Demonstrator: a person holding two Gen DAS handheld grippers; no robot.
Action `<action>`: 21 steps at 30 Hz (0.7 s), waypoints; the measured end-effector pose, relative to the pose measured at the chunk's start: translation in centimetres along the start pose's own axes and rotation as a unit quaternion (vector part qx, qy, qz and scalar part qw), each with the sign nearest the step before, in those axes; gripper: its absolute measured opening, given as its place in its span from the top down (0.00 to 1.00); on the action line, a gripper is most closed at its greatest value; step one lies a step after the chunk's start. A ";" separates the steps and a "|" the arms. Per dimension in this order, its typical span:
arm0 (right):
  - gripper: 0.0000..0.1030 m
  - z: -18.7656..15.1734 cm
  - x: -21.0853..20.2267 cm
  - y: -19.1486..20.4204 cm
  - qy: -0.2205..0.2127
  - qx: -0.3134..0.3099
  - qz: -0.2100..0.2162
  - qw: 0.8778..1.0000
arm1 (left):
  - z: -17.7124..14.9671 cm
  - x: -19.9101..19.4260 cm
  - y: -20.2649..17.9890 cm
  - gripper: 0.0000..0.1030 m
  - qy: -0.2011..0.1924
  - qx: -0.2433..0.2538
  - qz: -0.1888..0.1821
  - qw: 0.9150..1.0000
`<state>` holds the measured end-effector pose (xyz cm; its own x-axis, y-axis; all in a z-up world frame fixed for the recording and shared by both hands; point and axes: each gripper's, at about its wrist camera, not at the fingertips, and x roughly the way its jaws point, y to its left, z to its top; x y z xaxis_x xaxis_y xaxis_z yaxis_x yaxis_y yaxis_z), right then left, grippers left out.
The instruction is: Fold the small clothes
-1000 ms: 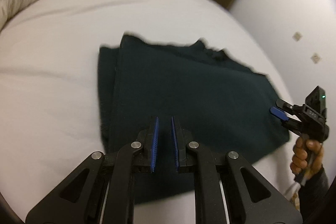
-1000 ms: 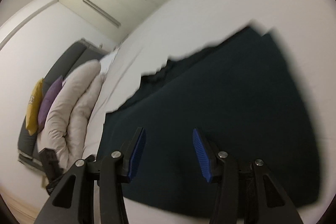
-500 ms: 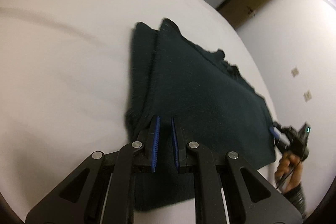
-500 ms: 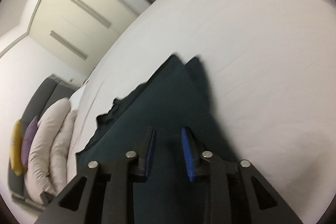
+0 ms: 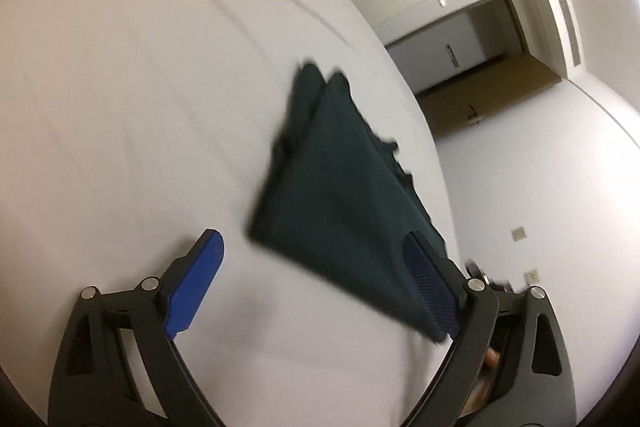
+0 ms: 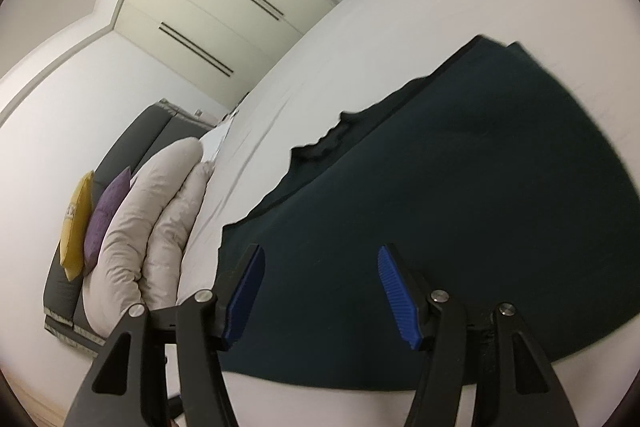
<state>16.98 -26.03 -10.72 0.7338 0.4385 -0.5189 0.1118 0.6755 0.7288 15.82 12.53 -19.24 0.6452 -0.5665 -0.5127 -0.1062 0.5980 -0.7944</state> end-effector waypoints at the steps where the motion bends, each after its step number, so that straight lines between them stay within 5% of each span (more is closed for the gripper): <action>1: 0.39 -0.2 0.3 0.2 0.002 0.000 0.003 1.000 | -0.8 0.4 -0.1 0.11 0.009 -0.004 -0.006 1.000; 6: 0.39 -0.8 0.3 0.6 0.004 0.002 0.010 1.000 | -3.0 2.4 -2.0 0.11 0.040 -0.003 -0.016 0.999; 15: 0.40 -0.3 1.6 1.1 0.010 0.016 0.035 0.999 | -1.3 6.0 -1.1 0.19 -0.016 -0.111 -0.042 0.993; 18: 0.42 0.2 2.6 1.7 0.020 0.017 0.045 0.999 | 0.1 6.8 -0.2 0.43 -0.017 -0.146 -0.055 0.988; 20: 0.45 0.5 3.8 2.1 0.032 0.016 0.047 0.998 | 0.8 7.7 0.3 0.67 -0.007 -0.159 -0.067 0.985; 21: 0.47 0.7 4.4 2.3 0.038 0.018 0.049 0.998 | 1.0 8.1 0.5 0.69 -0.003 -0.160 -0.066 0.985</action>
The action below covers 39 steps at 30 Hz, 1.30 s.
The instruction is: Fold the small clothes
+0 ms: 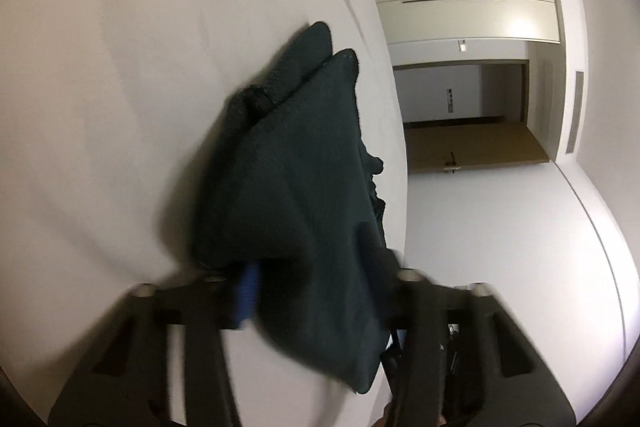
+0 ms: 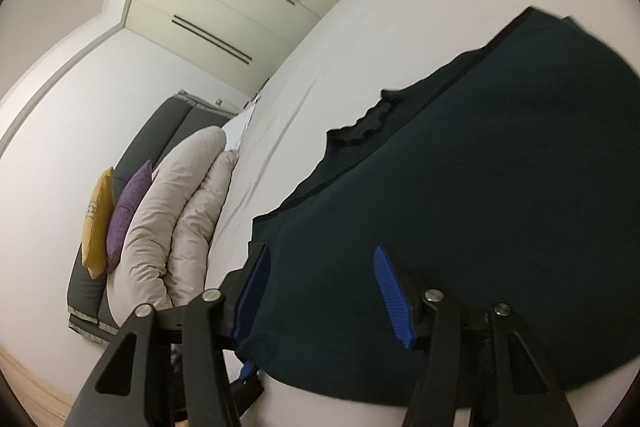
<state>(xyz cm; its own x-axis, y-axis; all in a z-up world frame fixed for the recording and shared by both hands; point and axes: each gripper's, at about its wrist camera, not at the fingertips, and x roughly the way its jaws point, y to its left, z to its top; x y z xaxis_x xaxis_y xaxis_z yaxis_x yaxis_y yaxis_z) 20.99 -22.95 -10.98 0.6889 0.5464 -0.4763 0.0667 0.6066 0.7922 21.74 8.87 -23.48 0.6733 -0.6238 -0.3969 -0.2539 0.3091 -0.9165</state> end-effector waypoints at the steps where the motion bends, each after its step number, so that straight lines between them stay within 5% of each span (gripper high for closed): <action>1: 0.48 0.2 0.5 0.1 0.005 0.001 0.000 1.000 | 0.3 0.3 0.2 0.70 0.003 -0.001 0.000 1.000; 12: 0.58 0.9 8.7 0.5 0.085 0.000 -0.033 0.996 | 0.2 1.5 -0.3 0.70 -0.012 0.054 0.017 0.998; 18: 0.72 0.4 8.5 -1.0 0.079 0.013 -0.027 0.996 | 1.0 0.8 1.0 0.77 -0.044 0.018 0.000 0.999; 25: 0.72 0.1 8.2 -1.1 0.074 0.014 -0.023 0.997 | 1.8 -1.7 0.6 0.78 -0.095 0.029 -0.011 0.995; 32: 0.72 0.0 8.2 -1.0 0.075 0.011 -0.026 0.997 | 0.8 -1.2 0.9 0.77 -0.086 0.055 0.006 0.995; 39: 0.72 -0.1 8.3 -0.9 0.074 0.009 -0.024 0.997 | -1.2 -0.2 -0.7 0.53 -0.083 0.116 0.036 0.989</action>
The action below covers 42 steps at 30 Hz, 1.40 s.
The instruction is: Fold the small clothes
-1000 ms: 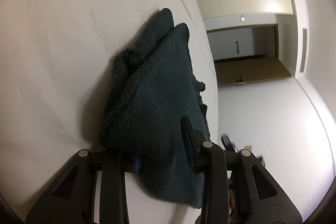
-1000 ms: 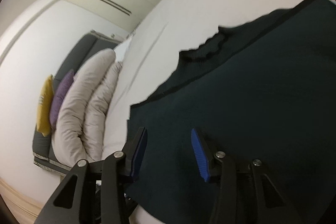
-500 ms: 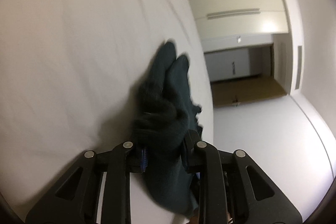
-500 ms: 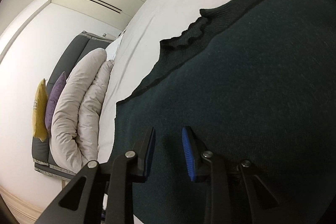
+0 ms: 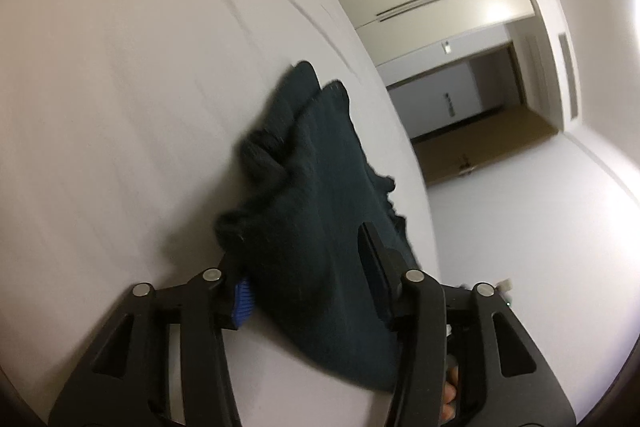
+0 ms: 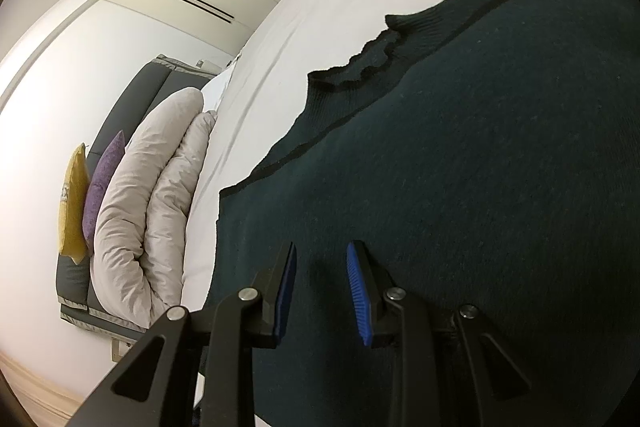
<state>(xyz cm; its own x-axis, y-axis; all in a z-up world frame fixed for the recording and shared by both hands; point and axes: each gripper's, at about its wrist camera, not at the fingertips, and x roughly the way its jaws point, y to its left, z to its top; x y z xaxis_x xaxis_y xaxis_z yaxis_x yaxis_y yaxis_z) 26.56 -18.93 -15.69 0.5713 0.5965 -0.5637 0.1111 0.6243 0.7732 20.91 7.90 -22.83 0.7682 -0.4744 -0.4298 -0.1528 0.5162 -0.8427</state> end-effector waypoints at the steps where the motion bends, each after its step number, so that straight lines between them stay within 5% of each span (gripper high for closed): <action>1: 0.72 0.0 0.0 0.1 0.000 -0.003 -0.001 1.000 | -0.1 0.3 -0.3 0.51 0.000 0.003 0.006 1.000; 7: 0.72 0.1 -0.1 0.4 0.005 -0.007 0.002 1.000 | 2.2 1.3 1.3 0.50 0.001 -0.065 -0.029 0.997; 8: 0.72 0.1 -0.1 0.4 0.004 -0.006 0.003 1.000 | 2.5 1.0 1.4 0.56 -0.003 -0.067 -0.032 0.997; 12: 0.70 0.2 0.1 0.7 0.001 -0.006 0.008 1.000 | 3.3 2.3 2.1 0.78 0.011 -0.063 -0.016 0.998; 20: 0.70 0.7 2.7 2.8 0.024 -0.030 0.005 0.999 | 1.1 5.0 -0.4 0.80 0.076 -0.009 0.009 0.997; 26: 0.99 1.0 3.8 1.5 0.047 -0.016 -0.012 0.999 | 2.6 5.0 1.3 0.93 0.073 -0.058 -0.008 0.996; 31: 1.00 1.1 3.9 0.5 0.050 -0.003 0.008 0.999 | 3.2 5.0 -0.8 0.95 0.056 -0.025 0.013 0.998; 33: 0.95 1.2 3.5 0.5 0.053 0.002 0.016 0.998 | 3.2 4.6 -4.1 0.95 0.041 0.041 0.029 0.998; 34: 0.92 1.5 3.1 0.2 0.060 0.015 0.029 0.998 | 2.8 4.7 -7.4 0.95 0.031 0.108 0.042 0.993; 36: 0.65 2.3 1.5 -0.6 0.059 0.038 0.060 0.996 | 1.0 5.8 -13.7 0.95 0.033 0.237 0.058 0.969; 37: 0.57 2.8 0.6 -0.8 0.050 0.041 0.071 0.995 | -1.4 7.3 -17.4 0.95 0.047 0.329 0.074 0.940; 40: 0.36 4.6 -2.0 -2.6 0.042 0.068 0.122 0.989 | -8.4 9.9 -21.2 0.94 0.048 0.500 0.123 0.856; 42: 0.33 5.6 -2.9 -4.3 0.056 0.094 0.166 0.980 | -11.8 11.3 -21.2 0.94 0.040 0.552 0.146 0.820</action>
<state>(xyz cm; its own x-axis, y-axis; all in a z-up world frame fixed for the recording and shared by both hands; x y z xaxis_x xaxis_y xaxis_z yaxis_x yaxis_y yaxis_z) 28.98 -26.11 -15.77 0.5093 0.8093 -0.2926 0.0881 0.2891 0.9532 25.47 -16.77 -13.63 0.7489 -0.2389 -0.6181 0.3674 0.9260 0.0872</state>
